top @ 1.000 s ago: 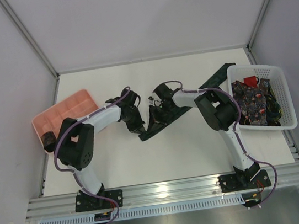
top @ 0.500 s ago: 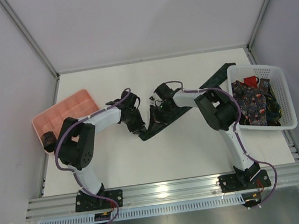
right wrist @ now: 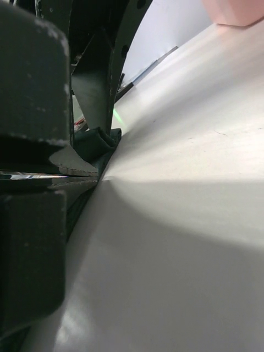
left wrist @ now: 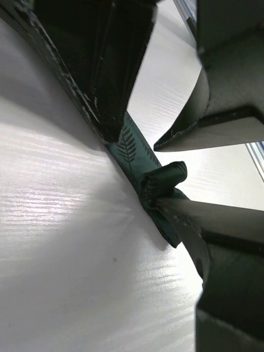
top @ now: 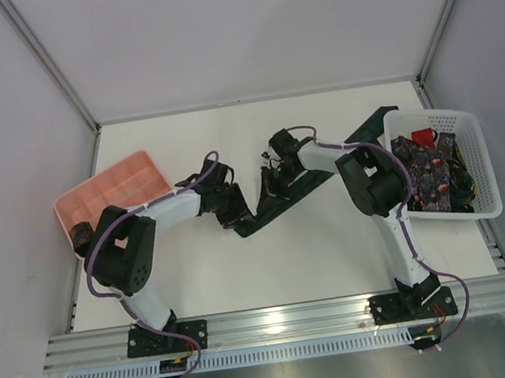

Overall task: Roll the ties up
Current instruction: Roll the tie

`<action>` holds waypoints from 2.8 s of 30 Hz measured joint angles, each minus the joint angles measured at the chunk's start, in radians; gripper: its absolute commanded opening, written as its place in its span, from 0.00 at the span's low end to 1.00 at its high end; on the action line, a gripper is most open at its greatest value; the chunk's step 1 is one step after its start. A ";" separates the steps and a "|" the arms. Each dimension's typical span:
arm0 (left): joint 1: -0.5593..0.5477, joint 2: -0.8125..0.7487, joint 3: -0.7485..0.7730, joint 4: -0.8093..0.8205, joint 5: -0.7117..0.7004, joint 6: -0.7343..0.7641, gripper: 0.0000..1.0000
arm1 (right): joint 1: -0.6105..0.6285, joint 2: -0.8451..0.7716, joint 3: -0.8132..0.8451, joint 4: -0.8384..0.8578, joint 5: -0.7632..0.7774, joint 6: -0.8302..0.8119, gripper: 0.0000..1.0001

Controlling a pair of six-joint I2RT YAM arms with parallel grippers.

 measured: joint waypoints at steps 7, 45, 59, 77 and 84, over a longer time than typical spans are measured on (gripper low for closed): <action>0.000 -0.029 -0.050 0.076 0.024 0.000 0.53 | -0.029 0.007 0.143 -0.119 -0.019 -0.075 0.00; -0.019 -0.063 -0.111 0.185 0.071 0.061 0.60 | 0.048 0.116 0.151 -0.205 -0.154 -0.211 0.00; -0.019 -0.231 -0.144 0.117 0.058 0.038 0.23 | 0.038 0.053 0.025 -0.131 -0.168 -0.193 0.00; -0.011 -0.203 -0.158 0.042 0.056 -0.002 0.32 | 0.037 -0.004 -0.001 -0.140 -0.077 -0.212 0.04; 0.001 -0.203 -0.160 0.013 0.108 -0.056 0.50 | 0.037 -0.004 -0.008 -0.142 -0.069 -0.215 0.03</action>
